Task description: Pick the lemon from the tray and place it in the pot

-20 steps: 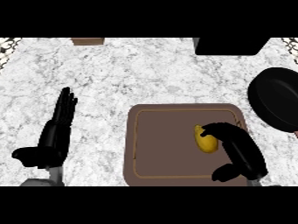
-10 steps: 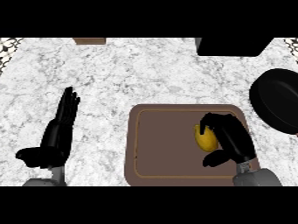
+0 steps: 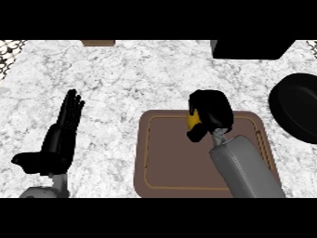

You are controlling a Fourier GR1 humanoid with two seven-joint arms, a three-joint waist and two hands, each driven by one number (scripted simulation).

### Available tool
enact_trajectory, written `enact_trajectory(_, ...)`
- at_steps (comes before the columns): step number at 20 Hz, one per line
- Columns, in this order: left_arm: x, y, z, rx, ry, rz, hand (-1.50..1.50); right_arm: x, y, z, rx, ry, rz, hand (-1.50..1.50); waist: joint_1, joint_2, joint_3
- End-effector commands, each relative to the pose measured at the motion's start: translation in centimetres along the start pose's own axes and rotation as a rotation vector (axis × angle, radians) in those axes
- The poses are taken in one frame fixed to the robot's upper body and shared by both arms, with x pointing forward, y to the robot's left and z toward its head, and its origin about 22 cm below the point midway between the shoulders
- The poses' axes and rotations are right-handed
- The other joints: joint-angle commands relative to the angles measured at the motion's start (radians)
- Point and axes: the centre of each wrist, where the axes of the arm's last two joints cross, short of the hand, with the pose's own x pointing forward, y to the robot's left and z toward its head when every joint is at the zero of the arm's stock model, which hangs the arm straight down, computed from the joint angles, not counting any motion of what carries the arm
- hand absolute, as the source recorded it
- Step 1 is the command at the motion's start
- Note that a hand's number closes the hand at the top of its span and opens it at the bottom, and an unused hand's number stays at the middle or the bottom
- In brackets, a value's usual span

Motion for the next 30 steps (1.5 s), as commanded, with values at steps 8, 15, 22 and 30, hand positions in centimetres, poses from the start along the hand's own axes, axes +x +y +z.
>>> enact_trajectory(8,-1.7,1.3,1.1,0.035,0.010,-0.014,0.00,4.3,-5.5,3.2,-0.423,-0.004,-0.014,1.50,-0.024,-0.004,0.002)
enact_trajectory(15,-0.9,0.4,-0.1,0.005,-0.007,-0.011,0.00,3.8,-9.4,3.5,-0.539,0.214,0.024,1.50,-0.025,-0.002,0.002)
enact_trajectory(22,-0.7,0.4,1.1,0.015,0.003,-0.011,0.00,-1.2,-14.2,3.0,-0.557,0.349,0.039,1.50,-0.021,-0.002,0.002)
enact_trajectory(30,-0.5,-1.2,-0.3,0.029,-0.015,-0.012,0.00,-9.3,-15.8,3.3,-0.575,0.414,0.024,1.50,-0.025,-0.001,0.002)
